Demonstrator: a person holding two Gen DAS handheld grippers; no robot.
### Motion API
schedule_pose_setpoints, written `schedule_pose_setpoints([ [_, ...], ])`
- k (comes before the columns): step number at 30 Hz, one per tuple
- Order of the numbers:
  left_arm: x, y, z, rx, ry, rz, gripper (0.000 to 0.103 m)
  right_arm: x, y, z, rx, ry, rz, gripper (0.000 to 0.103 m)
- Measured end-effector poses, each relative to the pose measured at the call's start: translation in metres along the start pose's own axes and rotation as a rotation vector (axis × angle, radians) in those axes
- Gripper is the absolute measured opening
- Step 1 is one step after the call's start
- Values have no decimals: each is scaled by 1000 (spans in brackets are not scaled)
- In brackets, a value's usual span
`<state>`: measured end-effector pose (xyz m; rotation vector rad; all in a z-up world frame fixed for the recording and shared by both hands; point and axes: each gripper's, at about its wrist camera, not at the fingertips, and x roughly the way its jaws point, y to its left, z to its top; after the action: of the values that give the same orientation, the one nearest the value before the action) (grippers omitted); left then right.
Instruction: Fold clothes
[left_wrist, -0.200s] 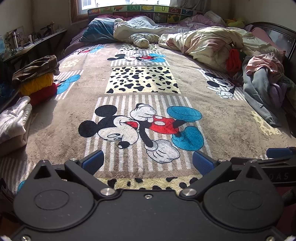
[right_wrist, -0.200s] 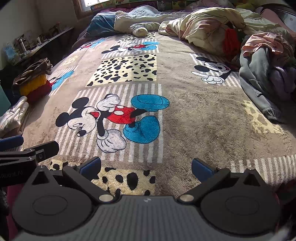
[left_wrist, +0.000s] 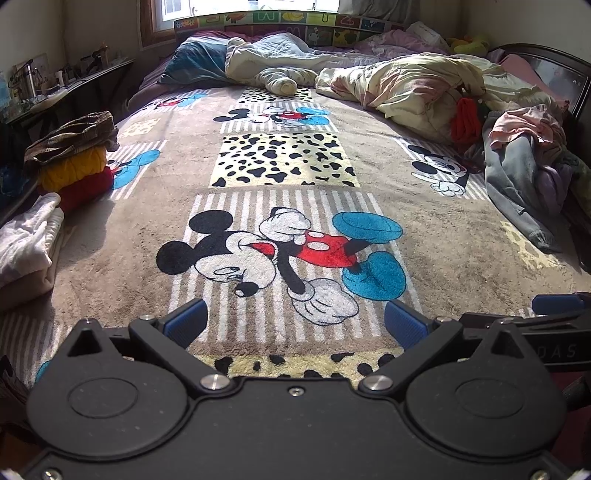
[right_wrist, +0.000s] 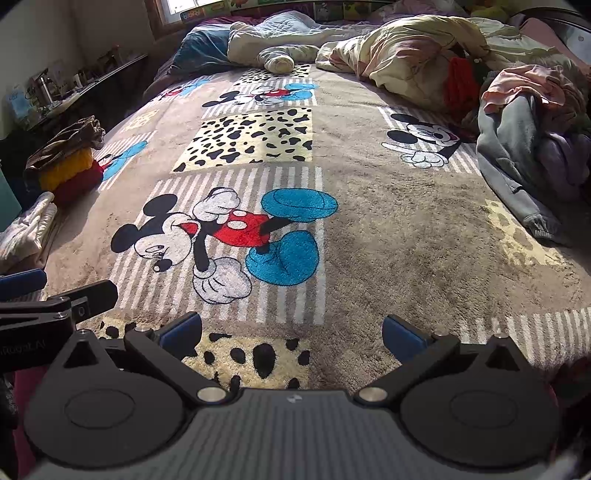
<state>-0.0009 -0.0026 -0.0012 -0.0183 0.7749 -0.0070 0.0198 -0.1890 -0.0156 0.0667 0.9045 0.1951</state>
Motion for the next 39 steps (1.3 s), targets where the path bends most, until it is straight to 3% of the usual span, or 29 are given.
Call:
schedule_pose_setpoints([
  [39, -12, -3, 0, -4, -8, 5, 103, -11, -6, 4, -9, -19, -1, 103],
])
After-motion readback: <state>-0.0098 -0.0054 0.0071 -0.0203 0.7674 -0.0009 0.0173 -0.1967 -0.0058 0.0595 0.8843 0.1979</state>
